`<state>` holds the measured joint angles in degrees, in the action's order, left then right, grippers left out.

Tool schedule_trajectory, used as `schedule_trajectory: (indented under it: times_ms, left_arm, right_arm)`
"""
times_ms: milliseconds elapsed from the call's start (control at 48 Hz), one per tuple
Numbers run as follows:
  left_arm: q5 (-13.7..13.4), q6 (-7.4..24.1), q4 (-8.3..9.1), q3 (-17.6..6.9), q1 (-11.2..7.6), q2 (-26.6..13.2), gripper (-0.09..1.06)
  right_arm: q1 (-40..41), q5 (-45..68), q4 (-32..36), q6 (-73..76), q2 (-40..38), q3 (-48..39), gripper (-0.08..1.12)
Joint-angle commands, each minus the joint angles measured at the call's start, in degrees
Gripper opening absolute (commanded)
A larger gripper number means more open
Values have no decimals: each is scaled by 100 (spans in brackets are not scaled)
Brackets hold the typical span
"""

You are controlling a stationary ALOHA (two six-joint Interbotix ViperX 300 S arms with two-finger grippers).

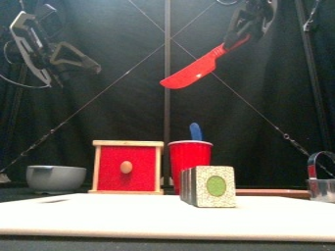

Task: Place sushi on board then cut the sushi with the knife then place the pieces on the plate
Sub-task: Grasp knife edge with left hand

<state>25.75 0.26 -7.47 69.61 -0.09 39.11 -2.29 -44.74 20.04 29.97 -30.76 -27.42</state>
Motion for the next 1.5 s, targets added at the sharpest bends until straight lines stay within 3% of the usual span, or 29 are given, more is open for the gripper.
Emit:
schedule_trajectory:
  times_ms: [21, 333, 479, 625, 854, 1042, 1271, 1354, 1500]
  left_arm:
    - [158, 9, 9, -193, 18, -9, 0]
    - [308, -18, 44, -264, -35, -9, 1]
    - [299, -9, 97, -316, -105, -35, 8]
    - [290, -18, 237, -387, -352, -237, 25]
    - [158, -9, 237, -738, -659, -949, 61]
    - [-387, -9, 220, -1169, -765, -1582, 86]
    - [-1441, -9, 229, -1837, -765, -2312, 93]
    - [-1608, -9, 229, -2021, -765, -2522, 93]
    - [-1635, -9, 255, -2285, -765, -2900, 93]
  right_arm:
    - [18, 993, 44, 97, -457, -633, 37]
    - [9, 2997, -79, 114, -694, -1907, 37]
    - [-79, 3647, -70, 97, -536, -2285, 37]
    - [-272, 4104, -88, 105, -325, -2637, 36]
    - [-369, 4438, -229, 97, 193, -2707, 37]
    - [-404, 4491, -229, 97, 510, -2593, 36]
    - [-404, 4491, -167, 62, 624, -2531, 36]
    - [-404, 4500, -167, 62, 624, -2522, 36]
    - [-404, 4544, -167, 62, 633, -2522, 36]
